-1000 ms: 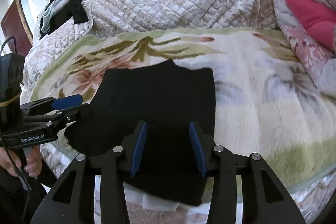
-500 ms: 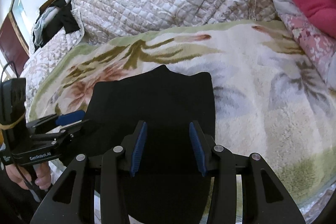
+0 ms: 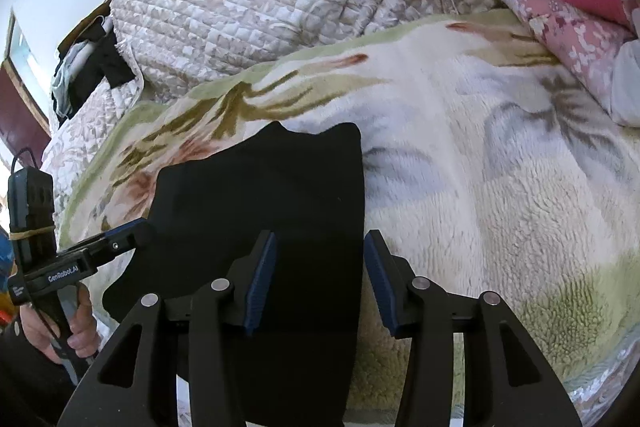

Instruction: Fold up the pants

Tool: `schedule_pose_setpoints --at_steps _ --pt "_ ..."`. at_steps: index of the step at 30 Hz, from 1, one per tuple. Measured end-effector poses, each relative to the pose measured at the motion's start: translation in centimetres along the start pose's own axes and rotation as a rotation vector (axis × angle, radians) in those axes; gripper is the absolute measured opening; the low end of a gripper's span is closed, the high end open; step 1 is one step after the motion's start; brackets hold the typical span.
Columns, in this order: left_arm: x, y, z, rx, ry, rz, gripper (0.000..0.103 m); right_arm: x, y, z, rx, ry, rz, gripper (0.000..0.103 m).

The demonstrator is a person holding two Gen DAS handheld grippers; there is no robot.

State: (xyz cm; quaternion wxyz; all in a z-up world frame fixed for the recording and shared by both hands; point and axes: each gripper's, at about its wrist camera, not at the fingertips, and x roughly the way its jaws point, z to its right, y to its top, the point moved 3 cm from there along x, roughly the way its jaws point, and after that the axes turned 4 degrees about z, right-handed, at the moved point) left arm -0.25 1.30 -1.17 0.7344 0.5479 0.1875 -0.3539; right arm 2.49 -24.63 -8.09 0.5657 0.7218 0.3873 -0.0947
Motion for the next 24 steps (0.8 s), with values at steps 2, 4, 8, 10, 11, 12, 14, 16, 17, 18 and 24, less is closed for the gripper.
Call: schedule_pose_setpoints --at_steps 2,4,8,10,11,12,14,16,17,18,24 --pt "0.1 0.0 -0.1 -0.009 -0.001 -0.002 0.058 0.1 0.1 -0.3 0.000 0.008 -0.002 0.047" --pt "0.1 -0.2 -0.1 -0.009 -0.009 -0.007 0.059 0.3 0.0 -0.6 -0.014 0.006 -0.001 0.053" --pt "0.5 -0.3 -0.6 -0.046 -0.033 -0.029 0.061 0.9 -0.2 -0.4 -0.015 -0.005 -0.020 0.055" --pt "0.6 -0.3 -0.9 -0.070 -0.052 -0.039 0.061 1.2 -0.4 -0.1 0.001 0.003 -0.031 0.055" --pt "0.6 -0.3 -1.0 -0.077 -0.059 -0.040 0.061 1.1 -0.5 -0.1 0.005 0.006 -0.030 0.055" --pt "0.6 -0.4 -1.0 -0.082 -0.064 -0.042 0.061 1.1 -0.5 -0.1 0.004 0.005 -0.029 0.055" --pt "0.7 -0.5 -1.0 -0.084 -0.077 -0.046 0.063 1.1 -0.6 -0.1 0.005 0.005 -0.030 0.055" --pt "0.9 -0.6 -0.9 -0.086 -0.084 -0.045 0.066 1.1 -0.6 -0.2 0.007 0.007 -0.032 0.055" --pt "1.0 -0.6 -1.0 -0.091 -0.091 -0.046 0.067 1.2 -0.6 -0.1 0.009 0.011 -0.034 0.055" --pt "1.2 -0.5 -1.0 -0.098 -0.097 -0.046 0.068 1.2 -0.6 -0.1 0.012 0.013 -0.035 0.055" --pt "1.8 -0.3 -1.2 -0.114 -0.110 -0.037 0.070 1.3 -0.6 0.6 0.086 0.055 -0.032 0.055"
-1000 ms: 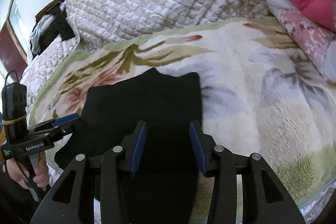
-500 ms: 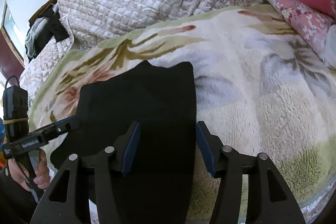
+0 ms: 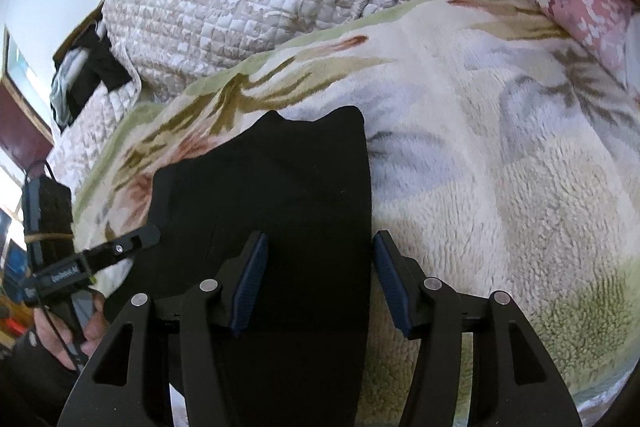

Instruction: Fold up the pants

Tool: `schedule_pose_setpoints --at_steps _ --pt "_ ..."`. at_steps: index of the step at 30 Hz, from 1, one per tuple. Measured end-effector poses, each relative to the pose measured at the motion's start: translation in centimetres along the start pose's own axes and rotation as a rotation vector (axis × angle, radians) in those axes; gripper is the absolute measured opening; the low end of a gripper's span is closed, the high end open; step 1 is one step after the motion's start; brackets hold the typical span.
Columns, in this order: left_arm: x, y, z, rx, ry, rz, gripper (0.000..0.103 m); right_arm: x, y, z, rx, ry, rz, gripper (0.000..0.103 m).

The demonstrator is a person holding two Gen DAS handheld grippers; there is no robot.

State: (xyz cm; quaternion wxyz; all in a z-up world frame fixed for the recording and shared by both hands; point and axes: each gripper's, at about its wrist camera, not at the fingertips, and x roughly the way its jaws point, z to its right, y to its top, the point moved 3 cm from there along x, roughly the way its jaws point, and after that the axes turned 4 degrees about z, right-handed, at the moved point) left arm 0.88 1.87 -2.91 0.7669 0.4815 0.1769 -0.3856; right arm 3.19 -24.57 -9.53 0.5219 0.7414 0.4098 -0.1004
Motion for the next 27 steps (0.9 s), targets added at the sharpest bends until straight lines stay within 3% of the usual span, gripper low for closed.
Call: schedule_pose_setpoints --at_steps 10,16,18,21,25,27 --pt "-0.7 -1.4 0.9 -0.011 0.010 0.019 0.070 -0.3 -0.5 0.0 0.023 0.046 -0.019 0.055" --pt "0.5 -0.5 0.8 0.008 -0.014 0.032 0.073 1.4 0.6 0.2 0.040 0.042 -0.012 0.055" --pt "0.7 -0.4 0.9 0.014 -0.006 0.028 0.073 1.2 0.6 0.3 0.058 0.040 -0.011 0.049" --pt "0.2 -0.8 1.1 0.013 0.008 0.023 0.067 0.4 0.2 0.4 0.081 0.062 -0.008 0.033" --pt "-0.7 -1.1 1.6 0.031 0.048 0.022 0.051 0.1 -0.1 0.0 0.057 0.065 -0.011 0.030" --pt "-0.6 -0.9 1.9 0.050 0.059 0.022 0.049 1.0 0.2 0.3 0.063 0.054 -0.026 0.030"
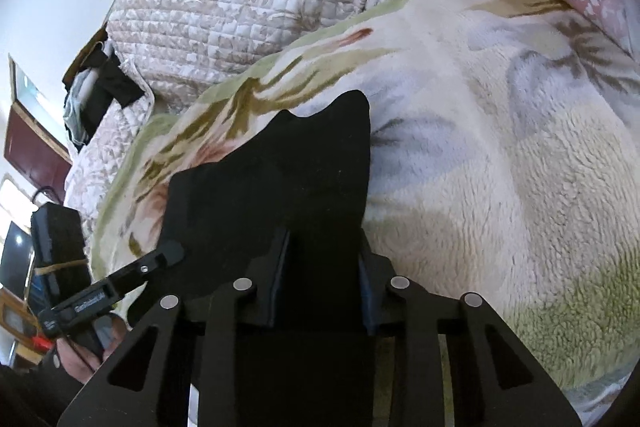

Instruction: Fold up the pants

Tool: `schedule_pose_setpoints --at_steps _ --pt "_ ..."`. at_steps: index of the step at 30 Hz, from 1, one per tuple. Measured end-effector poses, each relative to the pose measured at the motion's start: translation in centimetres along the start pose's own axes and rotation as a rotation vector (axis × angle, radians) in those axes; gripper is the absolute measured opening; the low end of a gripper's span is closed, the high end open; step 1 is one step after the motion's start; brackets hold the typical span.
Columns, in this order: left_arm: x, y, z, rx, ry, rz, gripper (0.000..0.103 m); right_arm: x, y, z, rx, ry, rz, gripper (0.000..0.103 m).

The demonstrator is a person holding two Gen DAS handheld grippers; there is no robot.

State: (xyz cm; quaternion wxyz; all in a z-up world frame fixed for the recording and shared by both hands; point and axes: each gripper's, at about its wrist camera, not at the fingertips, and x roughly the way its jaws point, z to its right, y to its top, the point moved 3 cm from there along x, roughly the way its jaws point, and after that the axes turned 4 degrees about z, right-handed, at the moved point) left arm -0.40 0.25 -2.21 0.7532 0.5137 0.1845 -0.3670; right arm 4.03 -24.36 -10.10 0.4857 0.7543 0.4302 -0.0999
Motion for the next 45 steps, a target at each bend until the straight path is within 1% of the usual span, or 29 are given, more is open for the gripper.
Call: schedule_pose_setpoints --at_steps 2,4,6,9,13,20,24,28,31,35,40,45 --pt "0.2 0.1 0.2 0.007 0.012 -0.002 0.048 0.4 0.4 -0.1 -0.008 -0.007 -0.003 0.030" --pt "0.1 0.2 0.5 0.024 0.024 -0.001 0.045 0.3 0.3 -0.7 -0.043 -0.030 0.002 0.029" --pt "-0.1 0.2 0.8 0.044 0.032 0.004 0.041 -0.1 0.1 -1.3 -0.072 -0.038 0.010 0.021" --pt "-0.5 0.2 1.3 0.081 0.051 0.010 0.037 -0.5 -0.1 -1.8 -0.109 -0.054 0.021 0.019" --pt "-1.1 0.4 2.1 0.117 0.055 0.022 0.030 -1.0 -0.3 -2.3 -0.132 -0.063 0.033 0.017" --pt "-2.2 0.7 2.9 0.140 0.049 0.037 0.025 -2.6 -0.1 -4.3 -0.166 -0.038 0.071 0.015" --pt "-2.6 1.1 3.2 0.154 0.046 0.045 0.024 -2.8 0.3 -5.1 -0.170 -0.026 0.072 0.015" --pt "-2.8 1.7 3.1 0.159 0.054 0.050 0.024 -2.2 1.2 -6.5 -0.191 -0.006 0.060 0.015" --pt "-3.0 2.7 2.7 0.165 0.070 0.062 0.023 -1.2 2.0 -7.6 -0.214 0.010 0.048 0.015" --pt "-3.1 5.2 1.8 0.173 0.094 0.092 0.023 0.3 3.9 -8.9 -0.234 0.035 0.048 0.015" --pt "-2.3 9.1 -0.7 0.144 0.112 0.105 0.023 3.3 7.6 -10.3 -0.238 0.067 0.045 0.015" --pt "-0.8 13.2 -3.2 0.133 0.136 0.110 0.023 6.6 11.1 -10.9 -0.210 0.105 0.051 0.015"
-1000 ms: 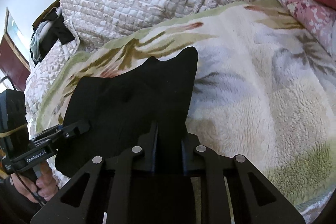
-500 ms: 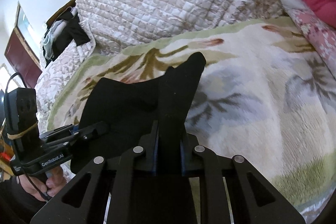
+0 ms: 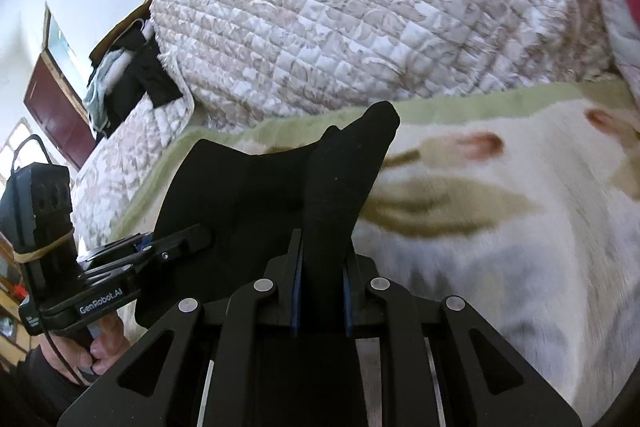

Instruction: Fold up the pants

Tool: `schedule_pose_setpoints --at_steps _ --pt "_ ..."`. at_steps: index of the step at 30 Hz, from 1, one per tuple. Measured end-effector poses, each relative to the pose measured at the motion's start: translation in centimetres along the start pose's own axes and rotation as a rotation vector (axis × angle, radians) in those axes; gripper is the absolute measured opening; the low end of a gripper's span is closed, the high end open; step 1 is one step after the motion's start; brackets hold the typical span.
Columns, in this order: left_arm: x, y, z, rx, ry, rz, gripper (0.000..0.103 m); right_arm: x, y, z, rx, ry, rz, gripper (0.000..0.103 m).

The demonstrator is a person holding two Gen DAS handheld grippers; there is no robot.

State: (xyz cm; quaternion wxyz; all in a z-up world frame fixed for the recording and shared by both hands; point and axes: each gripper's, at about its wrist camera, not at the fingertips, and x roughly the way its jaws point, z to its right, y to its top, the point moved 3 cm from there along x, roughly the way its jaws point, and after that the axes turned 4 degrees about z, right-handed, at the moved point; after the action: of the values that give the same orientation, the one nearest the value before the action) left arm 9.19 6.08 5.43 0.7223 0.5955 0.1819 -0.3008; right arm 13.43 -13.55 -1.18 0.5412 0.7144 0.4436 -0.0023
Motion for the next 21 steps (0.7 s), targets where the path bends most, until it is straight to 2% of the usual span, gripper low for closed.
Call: schedule_pose_setpoints --at_steps 4,6,8,10,11,12,16,21 --pt "2.7 1.6 -2.1 0.011 0.012 0.015 0.024 3.0 1.3 1.7 0.011 0.012 -0.004 0.015" --pt "4.5 1.4 -3.4 -0.009 0.016 -0.017 0.025 4.8 1.0 3.0 0.009 -0.017 -0.034 0.018" --pt "6.5 0.4 -4.7 -0.013 0.043 -0.077 0.030 6.1 0.3 4.4 0.005 -0.100 -0.070 0.023" --pt "7.7 -0.6 -6.2 -0.040 0.092 -0.110 0.042 6.0 0.2 5.2 -0.012 -0.133 -0.072 0.026" --pt "7.7 -0.7 -6.7 -0.062 0.083 -0.111 0.044 5.4 0.4 5.5 -0.006 -0.139 -0.058 0.031" --pt "7.4 -0.6 -7.1 -0.083 0.075 -0.112 0.044 4.9 0.6 5.5 -0.005 -0.146 -0.043 0.031" --pt "4.6 -0.3 -7.1 -0.078 0.139 -0.034 0.042 1.9 0.9 4.2 -0.077 -0.215 0.046 0.032" --pt "1.4 -0.9 -4.9 -0.067 0.133 0.036 0.042 1.0 -1.1 2.4 -0.104 -0.204 0.029 0.033"
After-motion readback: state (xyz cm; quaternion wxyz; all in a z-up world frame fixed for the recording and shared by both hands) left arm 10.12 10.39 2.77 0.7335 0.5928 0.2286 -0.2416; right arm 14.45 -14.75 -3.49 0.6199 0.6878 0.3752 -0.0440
